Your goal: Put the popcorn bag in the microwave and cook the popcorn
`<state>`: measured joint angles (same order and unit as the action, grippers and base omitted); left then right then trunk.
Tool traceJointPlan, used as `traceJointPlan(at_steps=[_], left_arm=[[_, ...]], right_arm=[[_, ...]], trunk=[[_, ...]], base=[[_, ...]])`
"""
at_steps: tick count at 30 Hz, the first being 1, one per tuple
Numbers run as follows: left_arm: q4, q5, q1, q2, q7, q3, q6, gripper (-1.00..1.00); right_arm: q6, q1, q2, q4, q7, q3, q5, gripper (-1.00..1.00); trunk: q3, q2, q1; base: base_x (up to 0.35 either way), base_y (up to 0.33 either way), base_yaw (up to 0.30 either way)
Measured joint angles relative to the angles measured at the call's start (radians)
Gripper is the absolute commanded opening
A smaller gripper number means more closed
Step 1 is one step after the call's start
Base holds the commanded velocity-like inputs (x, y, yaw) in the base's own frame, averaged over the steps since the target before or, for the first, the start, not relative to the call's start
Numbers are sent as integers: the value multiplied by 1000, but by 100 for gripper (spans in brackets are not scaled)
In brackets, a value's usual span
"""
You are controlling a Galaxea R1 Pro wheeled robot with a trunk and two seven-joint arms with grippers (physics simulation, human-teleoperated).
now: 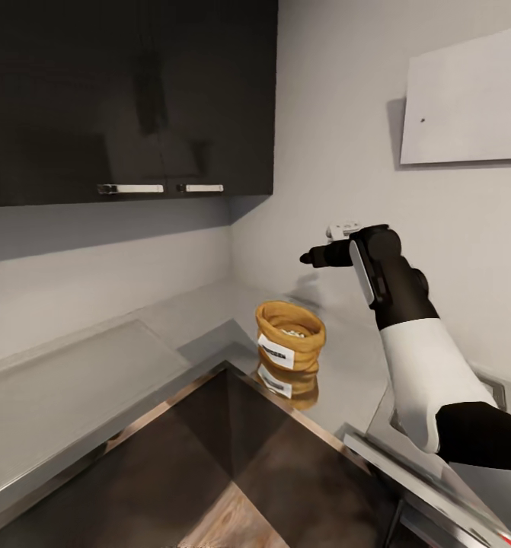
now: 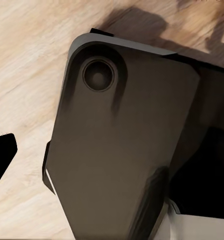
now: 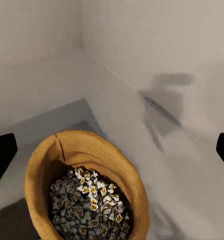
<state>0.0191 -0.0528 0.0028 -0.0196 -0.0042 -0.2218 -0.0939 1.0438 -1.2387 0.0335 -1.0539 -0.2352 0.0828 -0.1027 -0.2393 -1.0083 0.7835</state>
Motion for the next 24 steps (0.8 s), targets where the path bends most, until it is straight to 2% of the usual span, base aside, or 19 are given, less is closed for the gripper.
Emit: traceJointPlan(at_steps=[13,20,24], left_arm=[[0,0,0,1,1,0,-1,100],[0,0,0,1,1,0,-1,100],[-1,0,0,1,0,0,-1,100]], right_arm=[[0,0,-9,12,7,-2,1,100],[0,1,-8,17,9,0,2,100],[0,21,-5,65,9,1,-2,100]], trunk=[[0,0,0],[0,0,0],[0,0,0]], base=[[96,-207,35],[15,-17,0],[0,0,0]])
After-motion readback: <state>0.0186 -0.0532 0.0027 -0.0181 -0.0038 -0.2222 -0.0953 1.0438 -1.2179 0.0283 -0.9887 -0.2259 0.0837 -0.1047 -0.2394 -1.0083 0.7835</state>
